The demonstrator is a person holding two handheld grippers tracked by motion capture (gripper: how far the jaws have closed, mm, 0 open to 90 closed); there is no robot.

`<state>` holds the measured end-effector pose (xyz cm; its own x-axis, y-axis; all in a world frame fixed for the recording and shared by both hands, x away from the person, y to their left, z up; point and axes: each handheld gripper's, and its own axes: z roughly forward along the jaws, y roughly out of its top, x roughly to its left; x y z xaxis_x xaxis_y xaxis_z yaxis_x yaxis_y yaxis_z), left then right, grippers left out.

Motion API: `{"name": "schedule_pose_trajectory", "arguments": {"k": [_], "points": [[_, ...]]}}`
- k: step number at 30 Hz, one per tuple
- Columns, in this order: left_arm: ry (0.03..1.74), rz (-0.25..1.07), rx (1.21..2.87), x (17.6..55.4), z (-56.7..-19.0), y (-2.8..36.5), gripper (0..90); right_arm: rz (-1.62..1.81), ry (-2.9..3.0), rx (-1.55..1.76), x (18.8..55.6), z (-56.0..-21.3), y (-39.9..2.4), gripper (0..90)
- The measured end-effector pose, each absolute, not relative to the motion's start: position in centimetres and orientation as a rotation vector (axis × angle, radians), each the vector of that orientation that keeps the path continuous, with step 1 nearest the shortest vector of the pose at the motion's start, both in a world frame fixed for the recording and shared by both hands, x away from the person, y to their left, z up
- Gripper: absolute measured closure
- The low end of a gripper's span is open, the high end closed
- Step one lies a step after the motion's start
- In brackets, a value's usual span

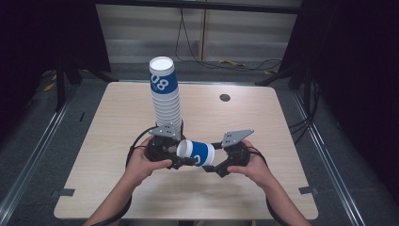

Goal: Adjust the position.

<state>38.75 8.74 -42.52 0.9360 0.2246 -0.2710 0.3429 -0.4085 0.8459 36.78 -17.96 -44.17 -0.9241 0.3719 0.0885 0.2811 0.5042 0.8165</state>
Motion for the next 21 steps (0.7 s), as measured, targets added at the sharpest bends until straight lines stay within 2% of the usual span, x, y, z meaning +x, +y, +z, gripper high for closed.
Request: {"name": "schedule_pose_trajectory", "arguments": {"k": [21], "points": [[0.404,-0.166,2.019,38.85,-42.75,8.63,27.2,1.454,2.634,0.531,37.1,-44.06,-17.12,10.6]]}}
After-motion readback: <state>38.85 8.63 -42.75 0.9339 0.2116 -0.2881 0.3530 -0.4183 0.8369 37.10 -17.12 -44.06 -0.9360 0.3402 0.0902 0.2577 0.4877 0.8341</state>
